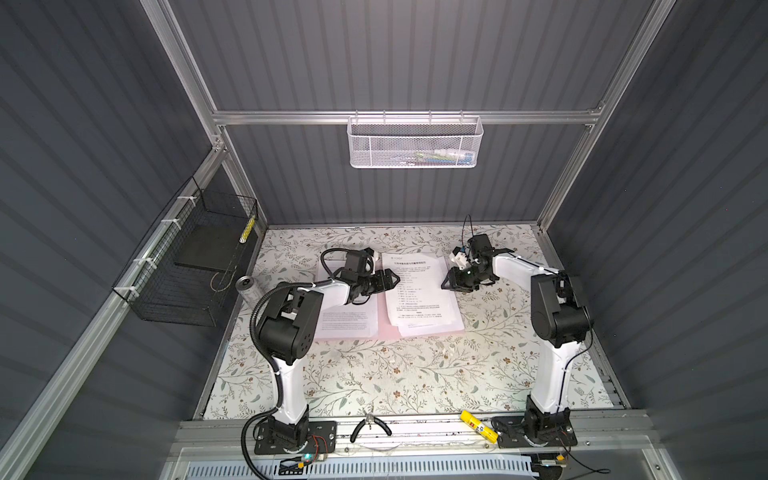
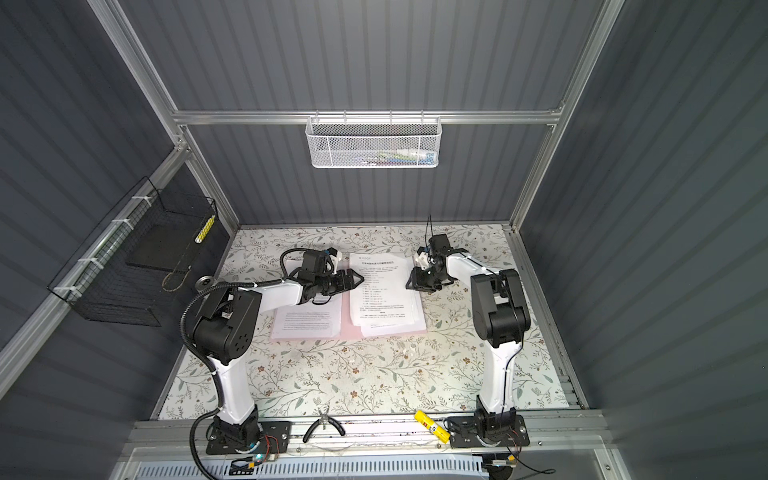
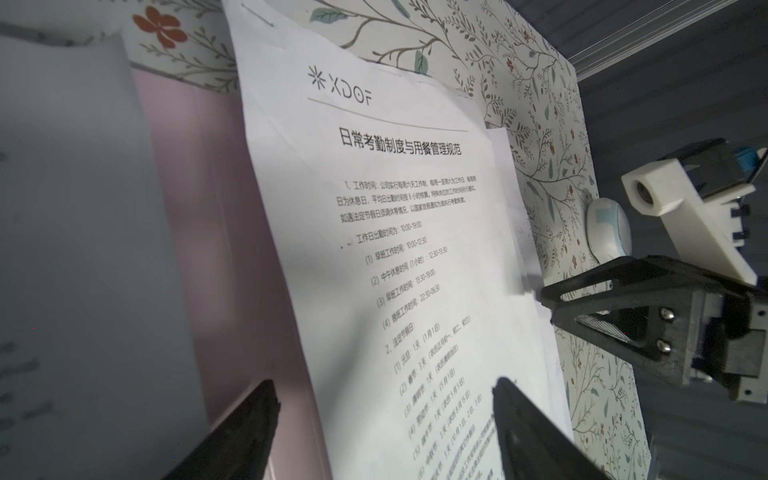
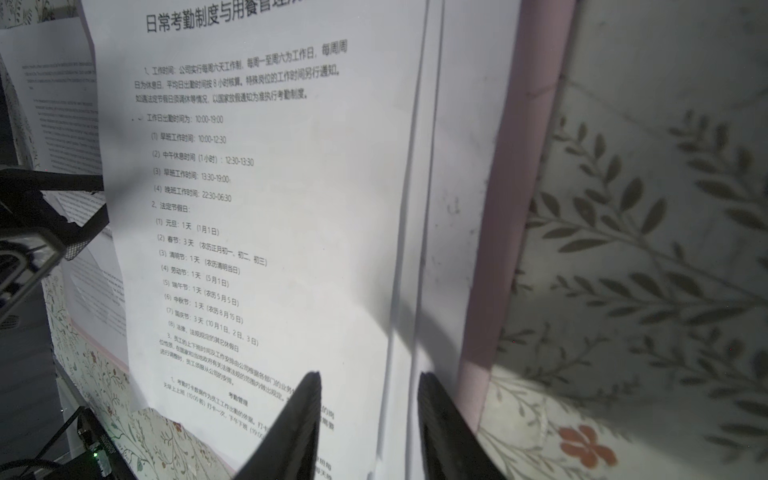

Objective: Put the files into the folder

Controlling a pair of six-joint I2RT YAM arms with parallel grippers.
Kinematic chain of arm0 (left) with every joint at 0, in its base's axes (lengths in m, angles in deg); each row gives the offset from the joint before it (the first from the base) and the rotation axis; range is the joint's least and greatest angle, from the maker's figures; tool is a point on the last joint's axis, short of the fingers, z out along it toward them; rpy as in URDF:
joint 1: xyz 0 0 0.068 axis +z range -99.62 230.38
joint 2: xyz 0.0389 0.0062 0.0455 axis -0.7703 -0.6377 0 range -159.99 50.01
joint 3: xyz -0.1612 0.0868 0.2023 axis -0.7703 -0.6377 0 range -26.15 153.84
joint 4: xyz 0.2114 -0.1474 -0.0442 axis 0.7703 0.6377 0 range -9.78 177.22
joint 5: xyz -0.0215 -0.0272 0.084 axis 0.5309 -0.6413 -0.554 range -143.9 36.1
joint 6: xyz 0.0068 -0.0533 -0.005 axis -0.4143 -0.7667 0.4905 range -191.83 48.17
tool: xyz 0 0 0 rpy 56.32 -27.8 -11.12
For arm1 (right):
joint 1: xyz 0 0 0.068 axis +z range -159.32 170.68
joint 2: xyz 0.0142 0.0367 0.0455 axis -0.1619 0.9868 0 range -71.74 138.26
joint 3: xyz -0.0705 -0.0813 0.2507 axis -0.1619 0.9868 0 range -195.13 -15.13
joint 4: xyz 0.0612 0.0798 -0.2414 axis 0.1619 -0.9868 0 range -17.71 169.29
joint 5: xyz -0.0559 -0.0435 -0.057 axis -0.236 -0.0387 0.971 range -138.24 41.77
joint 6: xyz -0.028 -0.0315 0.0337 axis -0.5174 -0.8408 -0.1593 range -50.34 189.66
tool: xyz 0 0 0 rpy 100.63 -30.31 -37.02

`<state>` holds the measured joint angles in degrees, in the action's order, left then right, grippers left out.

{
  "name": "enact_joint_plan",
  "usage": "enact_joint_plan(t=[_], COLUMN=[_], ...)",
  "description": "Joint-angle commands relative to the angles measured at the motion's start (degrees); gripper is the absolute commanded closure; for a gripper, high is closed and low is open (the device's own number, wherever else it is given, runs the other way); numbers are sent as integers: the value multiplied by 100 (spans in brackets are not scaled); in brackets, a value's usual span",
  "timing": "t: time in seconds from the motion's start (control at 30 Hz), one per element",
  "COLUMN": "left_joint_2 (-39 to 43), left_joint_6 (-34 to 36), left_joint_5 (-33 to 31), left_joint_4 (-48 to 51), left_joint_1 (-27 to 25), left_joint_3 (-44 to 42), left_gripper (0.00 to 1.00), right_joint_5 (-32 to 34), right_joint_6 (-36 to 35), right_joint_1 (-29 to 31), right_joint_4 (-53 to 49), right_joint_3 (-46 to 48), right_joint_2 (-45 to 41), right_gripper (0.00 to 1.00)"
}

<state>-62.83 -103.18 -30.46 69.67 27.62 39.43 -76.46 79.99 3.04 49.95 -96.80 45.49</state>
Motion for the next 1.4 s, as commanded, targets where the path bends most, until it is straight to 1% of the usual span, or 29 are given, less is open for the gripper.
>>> enact_joint_plan(t=[0.0,0.37,0.5,0.63,1.0,1.37], left_joint_2=[-154,-325,-393,-444,-547,-626], left_joint_6=[-67,-154,-184,-218,-290,-503], left_joint_5=[99,174,170,178,187,134], left_joint_4=[-88,-200,-219,-237,-315,-531], left_joint_1=[18,9,-26,-50,-85,-187], left_joint_3=[130,241,311,372,386,320], left_gripper=[18,19,19,20,20,21], right_joint_5=[20,-221,-422,-757,-1257,-1498], right_joint_6=[31,131,184,224,470,701], right_joint_1=[-14,-6,12,51,117,213], right_joint_4=[-144,-164,-81,41,307,564], right_joint_3=[-121,-191,-175,-147,-88,-15], right_joint_2=[168,324,327,306,358,456], right_gripper=[58,58,59,59,60,60])
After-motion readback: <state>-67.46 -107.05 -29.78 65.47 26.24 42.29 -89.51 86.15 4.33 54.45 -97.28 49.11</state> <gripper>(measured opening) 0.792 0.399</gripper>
